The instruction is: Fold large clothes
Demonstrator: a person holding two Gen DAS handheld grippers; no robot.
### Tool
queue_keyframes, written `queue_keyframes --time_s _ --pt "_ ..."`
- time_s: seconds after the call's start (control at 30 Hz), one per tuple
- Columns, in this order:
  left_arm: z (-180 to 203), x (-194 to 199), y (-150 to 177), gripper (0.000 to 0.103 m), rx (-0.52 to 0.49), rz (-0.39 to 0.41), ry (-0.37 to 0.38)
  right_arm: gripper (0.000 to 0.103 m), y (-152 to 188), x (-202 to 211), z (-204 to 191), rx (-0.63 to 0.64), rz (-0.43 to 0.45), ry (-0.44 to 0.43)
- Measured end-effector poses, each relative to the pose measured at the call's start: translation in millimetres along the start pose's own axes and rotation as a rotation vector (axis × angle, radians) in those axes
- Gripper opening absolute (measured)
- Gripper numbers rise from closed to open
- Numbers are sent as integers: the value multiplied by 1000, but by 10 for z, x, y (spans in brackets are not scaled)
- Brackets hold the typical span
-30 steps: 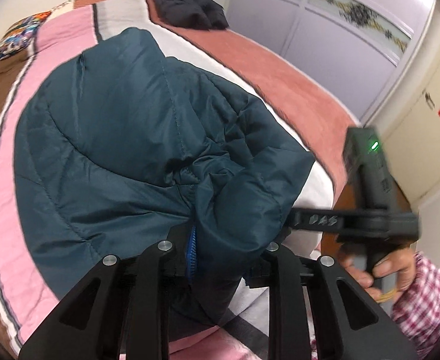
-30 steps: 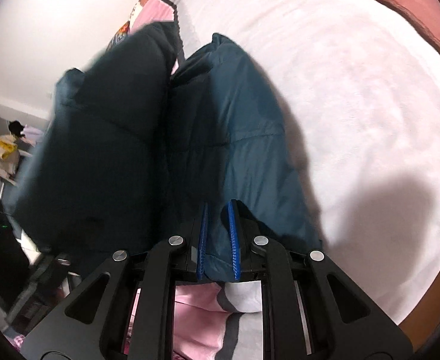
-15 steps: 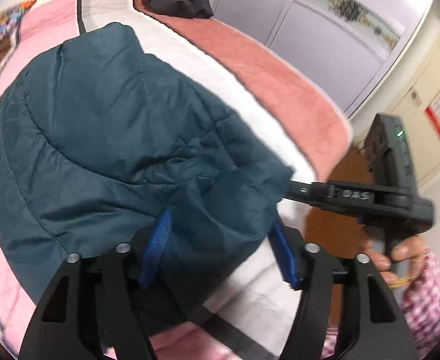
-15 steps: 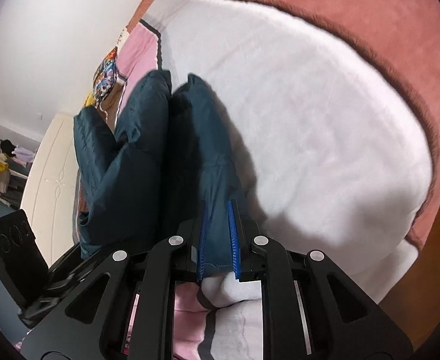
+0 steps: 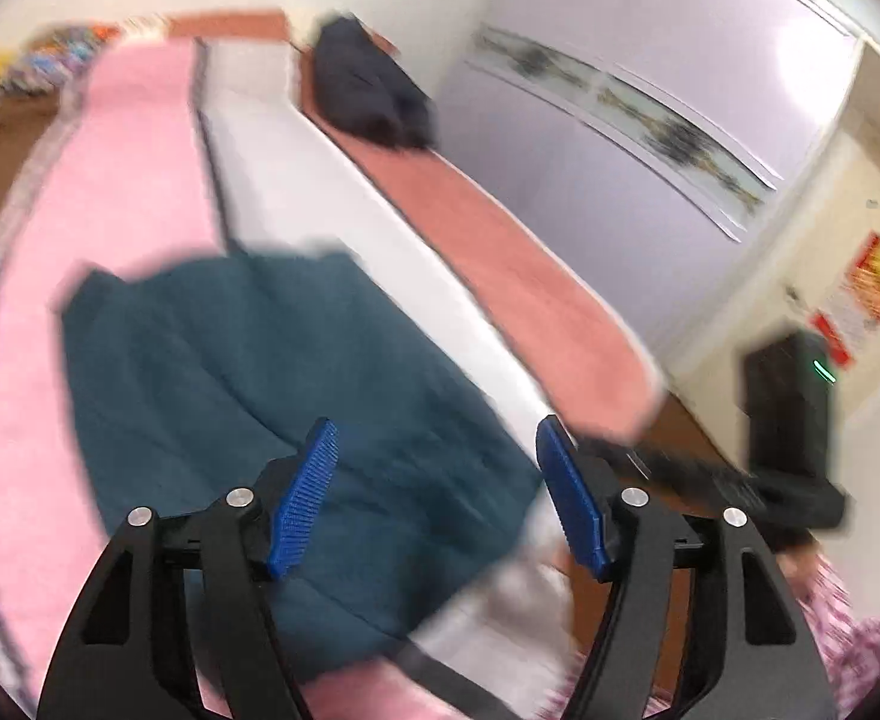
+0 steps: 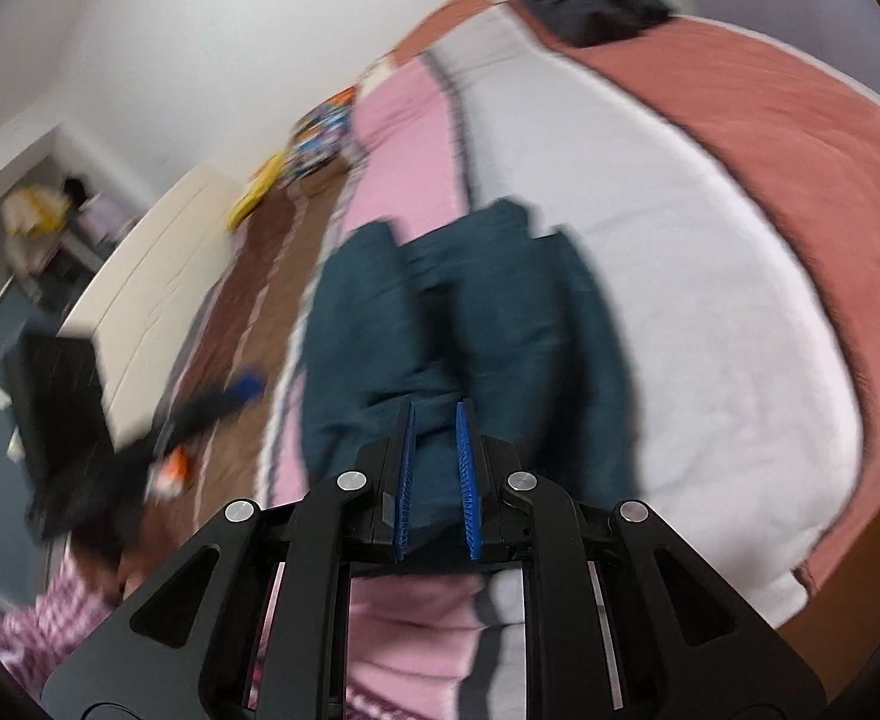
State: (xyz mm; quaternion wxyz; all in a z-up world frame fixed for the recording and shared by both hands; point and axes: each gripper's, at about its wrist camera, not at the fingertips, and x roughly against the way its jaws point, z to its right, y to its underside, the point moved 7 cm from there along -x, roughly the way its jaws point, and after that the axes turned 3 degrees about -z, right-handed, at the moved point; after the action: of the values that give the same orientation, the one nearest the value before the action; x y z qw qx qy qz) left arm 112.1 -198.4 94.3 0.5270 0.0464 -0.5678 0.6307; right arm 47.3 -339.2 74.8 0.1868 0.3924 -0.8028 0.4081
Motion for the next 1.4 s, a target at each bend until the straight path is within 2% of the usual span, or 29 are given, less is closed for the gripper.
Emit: queue_keyframes --time_s 0.1,0.2,0.3,0.43,0.53,0.7,0.97,1.17,1.4 --pt "-338 -109 -196 45 28 -1 -123 15 76 -174 -244 68 -67 -53" --pt "-591 -371 -323 42 97 -52 -176 15 133 -447 -322 121 -129 -27" --pt "-697 -608 -345 42 136 -102 -193 15 161 -644 -119 110 -167 92" --pt "-744 -838 -332 42 154 -162 -201 15 243 -811 317 12 -224 162" --pt "-852 -1071 -363 42 160 -210 -213 13 354 -951 574 -66 -271 171" --pt "-858 -1319 -315 44 144 -253 -247 12 411 -1138 800 -99 -298 205" --pt "-860 -1490 -234 44 110 -267 -285 11 335 -1341 896 -119 -323 200" --pt "-862 -1507 -216 45 116 -261 -291 11 314 -1313 963 -124 -328 202" --pt "-851 -1257 -330 45 211 -206 -206 11 367 -1296 821 -98 -334 234"
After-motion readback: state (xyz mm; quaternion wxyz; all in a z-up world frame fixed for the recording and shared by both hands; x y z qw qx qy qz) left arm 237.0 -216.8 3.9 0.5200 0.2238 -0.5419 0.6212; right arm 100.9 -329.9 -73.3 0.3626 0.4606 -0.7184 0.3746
